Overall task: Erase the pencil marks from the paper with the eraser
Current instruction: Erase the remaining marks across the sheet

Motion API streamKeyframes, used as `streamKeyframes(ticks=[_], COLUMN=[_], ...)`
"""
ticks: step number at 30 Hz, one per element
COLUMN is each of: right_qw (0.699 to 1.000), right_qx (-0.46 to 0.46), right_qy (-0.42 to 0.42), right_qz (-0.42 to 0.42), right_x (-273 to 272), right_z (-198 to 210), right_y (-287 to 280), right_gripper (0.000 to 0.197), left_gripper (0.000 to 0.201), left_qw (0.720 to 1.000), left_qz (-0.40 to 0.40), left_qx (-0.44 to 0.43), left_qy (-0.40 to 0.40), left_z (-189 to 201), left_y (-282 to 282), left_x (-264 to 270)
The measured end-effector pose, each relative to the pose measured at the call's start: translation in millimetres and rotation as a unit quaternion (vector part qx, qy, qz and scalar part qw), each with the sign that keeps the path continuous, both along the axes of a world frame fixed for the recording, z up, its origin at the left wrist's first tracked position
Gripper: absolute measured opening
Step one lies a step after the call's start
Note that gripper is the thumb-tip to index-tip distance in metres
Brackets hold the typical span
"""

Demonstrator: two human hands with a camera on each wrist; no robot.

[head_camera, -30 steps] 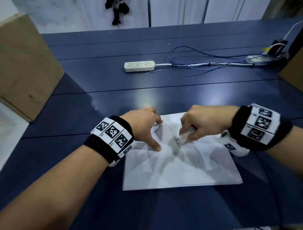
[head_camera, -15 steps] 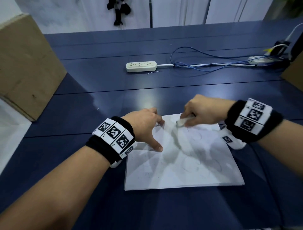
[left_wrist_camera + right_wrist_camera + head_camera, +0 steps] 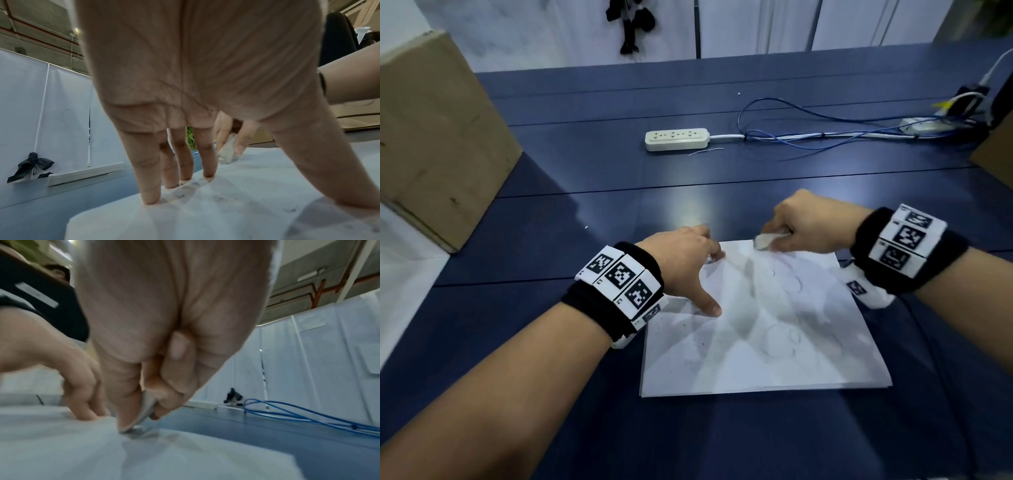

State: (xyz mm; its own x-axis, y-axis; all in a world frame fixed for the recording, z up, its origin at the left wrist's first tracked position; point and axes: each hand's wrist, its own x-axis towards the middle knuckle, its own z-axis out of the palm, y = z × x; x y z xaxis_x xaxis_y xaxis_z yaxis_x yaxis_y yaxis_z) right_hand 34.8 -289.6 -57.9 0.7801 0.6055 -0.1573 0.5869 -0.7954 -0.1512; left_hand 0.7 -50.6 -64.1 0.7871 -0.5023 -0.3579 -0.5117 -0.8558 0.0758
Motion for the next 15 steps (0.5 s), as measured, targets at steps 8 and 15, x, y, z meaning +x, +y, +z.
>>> streamKeyframes(ticks=[8,15], right_qw=[0.981,1.000], right_qx=[-0.005,-0.002], right_qy=[0.167,-0.017], right_qz=[0.101,0.002], right_x=[-45,8], right_z=[1,-4], right_y=[-4,-6], right_gripper=[0.045,0.052], left_gripper=[0.089,0.089], left_qw=[1.000,1.000], left_qz=[0.003,0.005], left_qx=[0.007,0.006], left_qy=[0.002,0.004], left_z=[-1,1], left_y=[0,-1], left_x=[1,0])
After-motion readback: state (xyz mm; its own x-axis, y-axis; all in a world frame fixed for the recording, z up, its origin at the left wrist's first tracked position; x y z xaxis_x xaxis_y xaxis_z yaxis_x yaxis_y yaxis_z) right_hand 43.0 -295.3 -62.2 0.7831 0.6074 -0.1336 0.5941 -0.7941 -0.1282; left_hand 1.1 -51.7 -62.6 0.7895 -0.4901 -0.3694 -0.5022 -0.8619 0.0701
